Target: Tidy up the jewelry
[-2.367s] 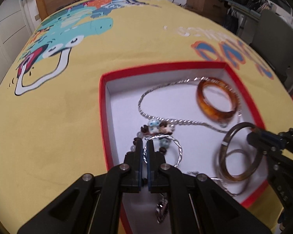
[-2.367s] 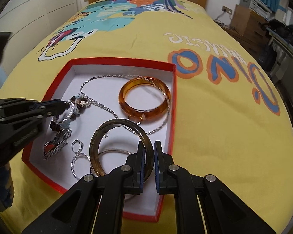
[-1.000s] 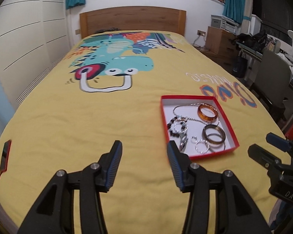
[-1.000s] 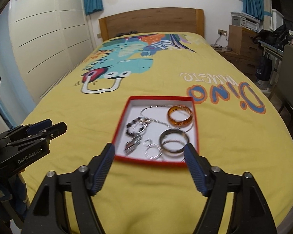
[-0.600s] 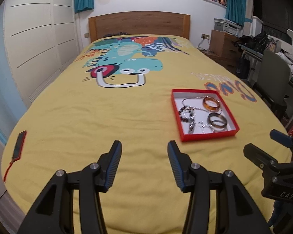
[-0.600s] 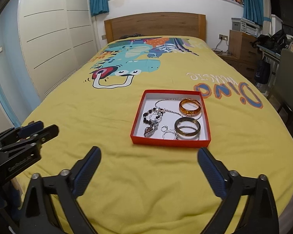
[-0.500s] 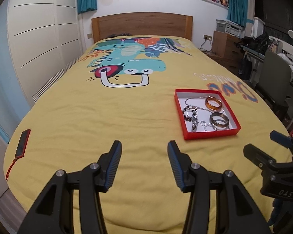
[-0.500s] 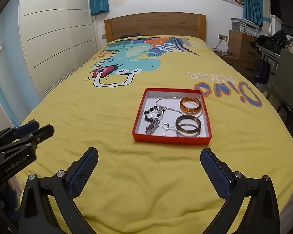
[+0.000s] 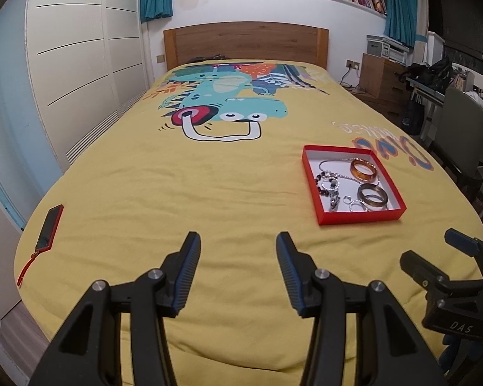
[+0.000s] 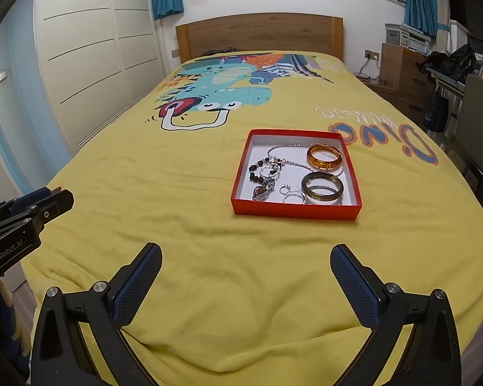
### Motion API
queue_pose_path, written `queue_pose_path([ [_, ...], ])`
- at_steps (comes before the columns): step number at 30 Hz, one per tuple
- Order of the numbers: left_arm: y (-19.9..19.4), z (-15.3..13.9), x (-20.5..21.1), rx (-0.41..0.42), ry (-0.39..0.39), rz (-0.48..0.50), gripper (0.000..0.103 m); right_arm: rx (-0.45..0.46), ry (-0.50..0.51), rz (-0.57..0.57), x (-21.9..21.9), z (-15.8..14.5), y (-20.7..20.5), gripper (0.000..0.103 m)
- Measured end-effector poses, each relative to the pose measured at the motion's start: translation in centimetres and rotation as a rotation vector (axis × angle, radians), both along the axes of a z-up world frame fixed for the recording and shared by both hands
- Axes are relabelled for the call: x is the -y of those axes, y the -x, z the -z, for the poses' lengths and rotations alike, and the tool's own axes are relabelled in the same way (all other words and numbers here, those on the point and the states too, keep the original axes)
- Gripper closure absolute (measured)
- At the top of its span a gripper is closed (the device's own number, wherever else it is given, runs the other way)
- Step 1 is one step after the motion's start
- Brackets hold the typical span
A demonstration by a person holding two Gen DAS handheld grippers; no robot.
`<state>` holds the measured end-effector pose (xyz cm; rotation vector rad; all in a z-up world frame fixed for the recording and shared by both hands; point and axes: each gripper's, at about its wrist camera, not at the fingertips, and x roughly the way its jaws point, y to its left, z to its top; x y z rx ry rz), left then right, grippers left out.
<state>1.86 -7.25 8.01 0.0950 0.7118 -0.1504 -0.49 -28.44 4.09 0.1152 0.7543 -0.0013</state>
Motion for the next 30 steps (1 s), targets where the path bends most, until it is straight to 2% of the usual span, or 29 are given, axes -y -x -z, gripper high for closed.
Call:
queue_pose_path([
  [11,0.5,0.7,0.5,0.035,-0.058,-0.006,0.056,0.033,0.002,0.017,0.2,-0.2,0.1,0.001],
  [30,0.0,2.6,0.1,-0.006,-0.052,0.002,0.056,0.062,0.046,0.033,0.1,0.1,0.2,0.001],
])
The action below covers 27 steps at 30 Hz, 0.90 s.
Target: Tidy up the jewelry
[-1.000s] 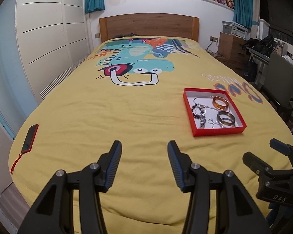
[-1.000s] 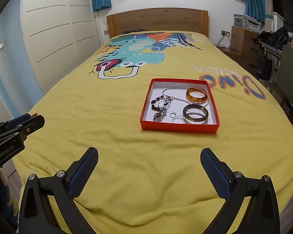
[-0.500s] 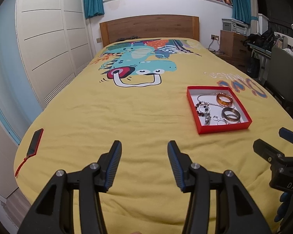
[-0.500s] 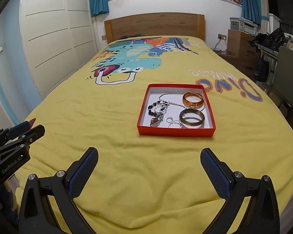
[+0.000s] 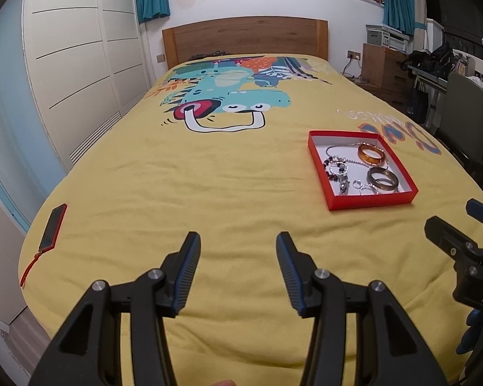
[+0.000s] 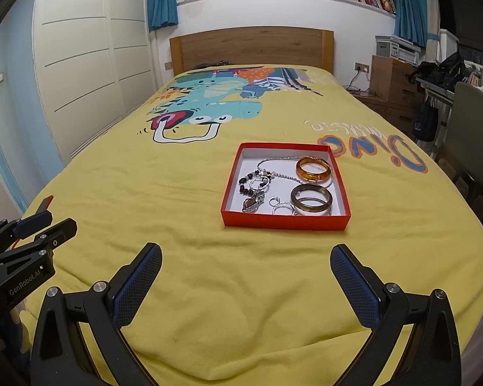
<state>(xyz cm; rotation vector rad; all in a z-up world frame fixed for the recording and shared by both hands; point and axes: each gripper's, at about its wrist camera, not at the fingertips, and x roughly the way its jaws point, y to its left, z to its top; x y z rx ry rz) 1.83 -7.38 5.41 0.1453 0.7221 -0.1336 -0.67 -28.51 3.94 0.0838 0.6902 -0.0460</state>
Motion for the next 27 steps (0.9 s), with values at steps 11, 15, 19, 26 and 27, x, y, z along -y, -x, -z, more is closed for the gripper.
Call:
queue_pose_path([
  [11,-0.7,1.4,-0.7,-0.039,0.003,0.004,0.056,-0.011,0.005,-0.002,-0.8,0.5,-0.4,0.001],
  [15,-0.8,1.9,-0.9,-0.049,-0.002,0.005,0.056,-0.024,0.003,0.001,-0.9,0.9,-0.5,0.001],
  [19,-0.7,2.1,-0.9,-0.056,-0.005,0.004,0.056,-0.035,0.002,0.000,-0.9,1.1,-0.6,0.001],
  [26,-0.6,2.2,-0.8,-0.063,-0.009,0.007,0.056,-0.049,-0.008,0.004,-0.5,1.6,-0.5,0.001],
  [27,-0.6,2.2,-0.8,-0.063,-0.010,0.007,0.056,-0.050,-0.011,0.005,-0.4,1.6,-0.5,0.001],
])
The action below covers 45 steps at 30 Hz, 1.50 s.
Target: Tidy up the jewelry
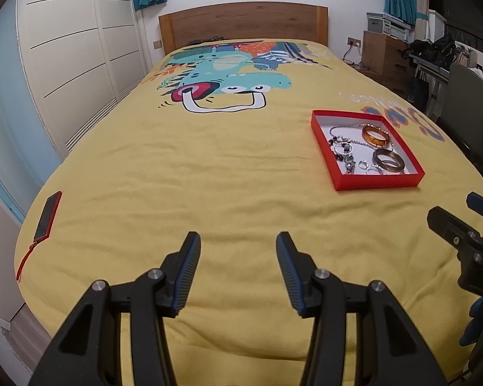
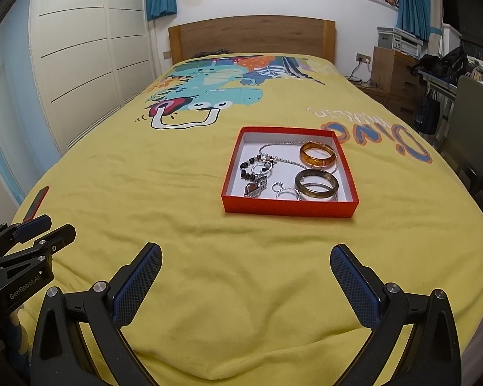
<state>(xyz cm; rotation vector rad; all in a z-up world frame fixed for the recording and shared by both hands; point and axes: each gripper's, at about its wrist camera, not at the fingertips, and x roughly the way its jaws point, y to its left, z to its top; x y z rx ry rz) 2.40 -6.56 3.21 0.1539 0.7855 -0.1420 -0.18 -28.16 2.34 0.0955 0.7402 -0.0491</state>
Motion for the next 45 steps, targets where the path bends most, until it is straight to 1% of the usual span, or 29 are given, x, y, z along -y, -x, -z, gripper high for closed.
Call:
queue_pose_path([
  [24,0.5,0.9,1.9,-0.040,-0.039,0.033,0.056,-0.009,-0.043,0.032,2.6,1.1,0.1,0.001],
  [45,0.0,2.4,1.9,-0.078,-0.041,0.030,0.056,-0.044,-0.046,0.029,2.7,2.2,-0.2,0.001],
])
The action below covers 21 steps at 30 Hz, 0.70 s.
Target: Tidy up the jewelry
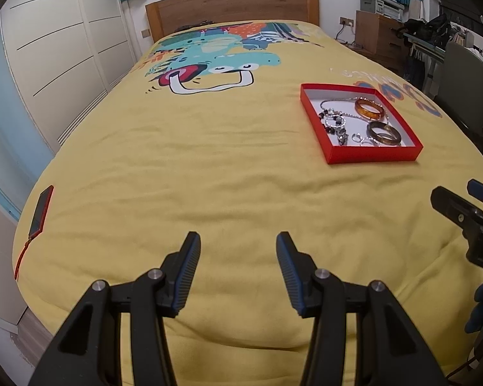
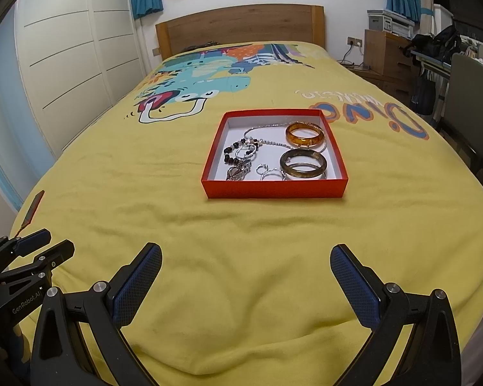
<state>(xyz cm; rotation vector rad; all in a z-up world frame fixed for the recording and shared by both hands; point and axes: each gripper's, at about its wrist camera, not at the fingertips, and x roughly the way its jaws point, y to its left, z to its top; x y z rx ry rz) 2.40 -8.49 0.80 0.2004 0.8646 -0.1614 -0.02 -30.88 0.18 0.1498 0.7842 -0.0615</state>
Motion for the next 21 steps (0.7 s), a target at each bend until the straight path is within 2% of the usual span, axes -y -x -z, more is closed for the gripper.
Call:
queue_pose_path([
  [21,0.0,1.1,-1.2,-0.022,-0.006,-0.026,0.056,-0.004,0.013,0.005,0.1,0.2,0.0,0.001],
])
